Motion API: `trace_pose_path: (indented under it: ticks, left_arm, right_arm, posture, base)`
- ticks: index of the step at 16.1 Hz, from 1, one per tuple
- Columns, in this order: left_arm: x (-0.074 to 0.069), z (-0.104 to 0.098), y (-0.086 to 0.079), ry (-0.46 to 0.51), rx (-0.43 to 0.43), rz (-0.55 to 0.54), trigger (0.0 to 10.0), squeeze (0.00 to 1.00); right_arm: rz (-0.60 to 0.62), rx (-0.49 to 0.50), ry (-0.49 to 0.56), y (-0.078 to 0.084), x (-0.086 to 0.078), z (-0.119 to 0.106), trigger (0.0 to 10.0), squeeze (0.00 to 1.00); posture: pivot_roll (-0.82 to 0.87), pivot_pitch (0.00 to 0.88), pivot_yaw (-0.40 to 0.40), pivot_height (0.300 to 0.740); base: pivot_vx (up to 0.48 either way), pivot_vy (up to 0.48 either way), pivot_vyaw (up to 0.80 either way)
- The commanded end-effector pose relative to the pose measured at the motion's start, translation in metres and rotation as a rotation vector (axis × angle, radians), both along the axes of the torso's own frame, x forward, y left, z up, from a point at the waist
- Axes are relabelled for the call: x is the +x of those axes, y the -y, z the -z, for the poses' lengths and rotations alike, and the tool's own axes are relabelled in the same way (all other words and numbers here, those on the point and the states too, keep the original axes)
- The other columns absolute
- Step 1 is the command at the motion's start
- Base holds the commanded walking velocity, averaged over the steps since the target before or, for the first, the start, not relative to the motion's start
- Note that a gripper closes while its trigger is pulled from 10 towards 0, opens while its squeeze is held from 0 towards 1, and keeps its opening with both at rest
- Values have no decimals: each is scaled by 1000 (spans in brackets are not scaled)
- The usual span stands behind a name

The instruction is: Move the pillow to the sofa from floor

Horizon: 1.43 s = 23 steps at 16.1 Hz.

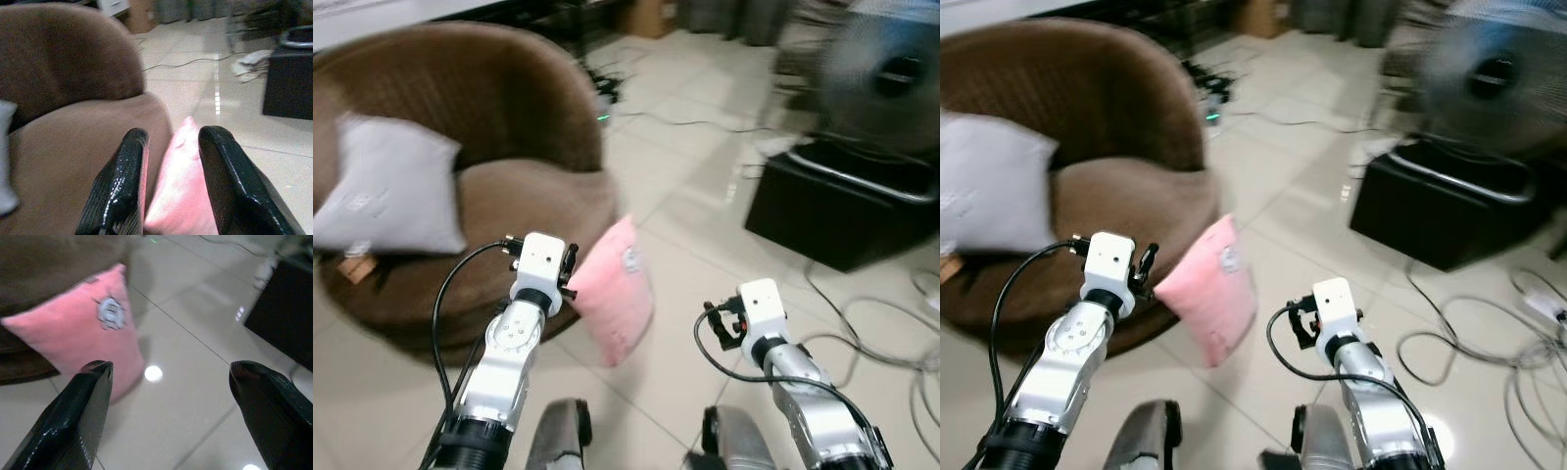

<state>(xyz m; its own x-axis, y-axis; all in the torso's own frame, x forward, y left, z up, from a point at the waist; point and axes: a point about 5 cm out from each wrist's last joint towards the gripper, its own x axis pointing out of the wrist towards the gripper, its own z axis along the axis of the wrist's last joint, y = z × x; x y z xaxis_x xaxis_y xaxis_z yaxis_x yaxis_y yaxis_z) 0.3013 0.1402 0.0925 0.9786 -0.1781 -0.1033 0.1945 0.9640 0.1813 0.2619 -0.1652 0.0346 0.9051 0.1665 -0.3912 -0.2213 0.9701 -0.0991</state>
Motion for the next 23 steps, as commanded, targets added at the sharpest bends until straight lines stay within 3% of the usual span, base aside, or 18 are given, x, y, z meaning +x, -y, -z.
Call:
trace_pose_path:
  ticks: [1, 17, 21, 22, 23]
  left_arm:
    - [2, -3, 0, 9, -3, 10, 10000, 0]
    - [-3, 3, -1, -3, -10, -12, 10000, 0]
    - [-4, 15, 1, -78, 3, -1, 10000, 0]
    - [-5, 21, 1, -113, -9, 11, 10000, 792]
    - [-6, 24, 0, -133, -9, 13, 10000, 792]
  right_arm:
    - [16, 2, 14, 1, 2, -4, 10000, 0]
    - [-19, -6, 5, -1, 4, -5, 10000, 0]
    - [-24, -8, -4, -1, 1, -3, 10000, 0]
    - [-25, -9, -6, -1, 0, -4, 10000, 0]
    - [-25, -9, -7, -1, 0, -4, 10000, 0]
  posture:
    - [-17, 0, 75, 585]
    - [1, 0, 46, 585]
    - [-6, 0, 48, 585]
    - [-11, 0, 49, 585]
    - [-11, 0, 49, 585]
  base:
    - [480, 0, 0]
    - [480, 0, 0]
    - [93, 0, 0]
    - [0, 0, 0]
    - [0, 0, 0]
